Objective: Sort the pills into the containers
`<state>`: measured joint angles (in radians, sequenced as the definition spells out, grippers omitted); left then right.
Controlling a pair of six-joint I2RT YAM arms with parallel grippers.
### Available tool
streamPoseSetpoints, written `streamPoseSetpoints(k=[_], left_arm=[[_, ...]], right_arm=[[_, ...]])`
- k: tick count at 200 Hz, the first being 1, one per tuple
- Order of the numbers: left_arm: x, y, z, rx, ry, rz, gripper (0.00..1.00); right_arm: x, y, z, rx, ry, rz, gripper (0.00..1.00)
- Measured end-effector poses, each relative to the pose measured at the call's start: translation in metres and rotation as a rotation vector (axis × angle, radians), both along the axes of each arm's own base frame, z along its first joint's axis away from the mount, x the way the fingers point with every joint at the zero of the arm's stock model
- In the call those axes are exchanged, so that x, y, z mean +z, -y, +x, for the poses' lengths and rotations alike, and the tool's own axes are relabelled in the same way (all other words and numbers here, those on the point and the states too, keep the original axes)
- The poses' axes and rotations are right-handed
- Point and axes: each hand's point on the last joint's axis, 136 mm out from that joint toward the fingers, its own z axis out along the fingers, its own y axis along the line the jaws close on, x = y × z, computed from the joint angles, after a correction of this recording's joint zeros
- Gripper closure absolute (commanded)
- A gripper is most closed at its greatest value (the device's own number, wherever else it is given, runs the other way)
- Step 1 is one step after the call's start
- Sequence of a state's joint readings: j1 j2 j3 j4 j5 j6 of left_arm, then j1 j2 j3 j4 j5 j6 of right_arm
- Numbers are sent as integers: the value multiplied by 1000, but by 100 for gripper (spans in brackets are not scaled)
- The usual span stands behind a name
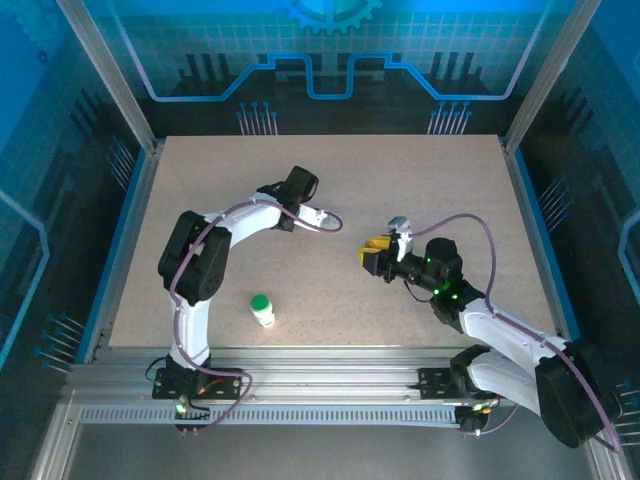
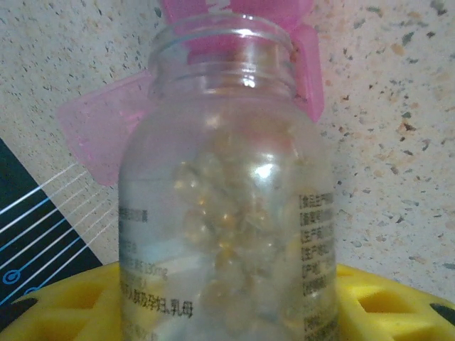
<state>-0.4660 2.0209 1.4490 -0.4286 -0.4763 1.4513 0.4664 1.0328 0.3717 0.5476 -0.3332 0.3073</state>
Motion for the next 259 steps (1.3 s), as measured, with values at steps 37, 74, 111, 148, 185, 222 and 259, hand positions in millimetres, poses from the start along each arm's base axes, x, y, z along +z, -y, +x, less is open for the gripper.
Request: streamPoseSetpoints(k=[37,74,111,148,185,222,259], left_arm=[[0,2,0,3,1,-6,100],[-1,1,-1,22,-1,-23,100],[-2,0,-1,34,-5,-41,100],[-2,-1,0,51,-5,-57,100],[-2,-1,-1,60,-8,-74,100],[-3,-5,-6,73,-18,-89,100],[-4,-5,-6,74,-22,-98,100]], right_arm=[[0,0,0,0,0,0,100],[0,0,0,0,0,0,100],[0,0,0,0,0,0,100],[0,0,0,0,0,0,100],[0,0,0,0,0,0,100],[0,-2,-1,7,-1,0,100],[0,-2,-2,13,-2,1,100]])
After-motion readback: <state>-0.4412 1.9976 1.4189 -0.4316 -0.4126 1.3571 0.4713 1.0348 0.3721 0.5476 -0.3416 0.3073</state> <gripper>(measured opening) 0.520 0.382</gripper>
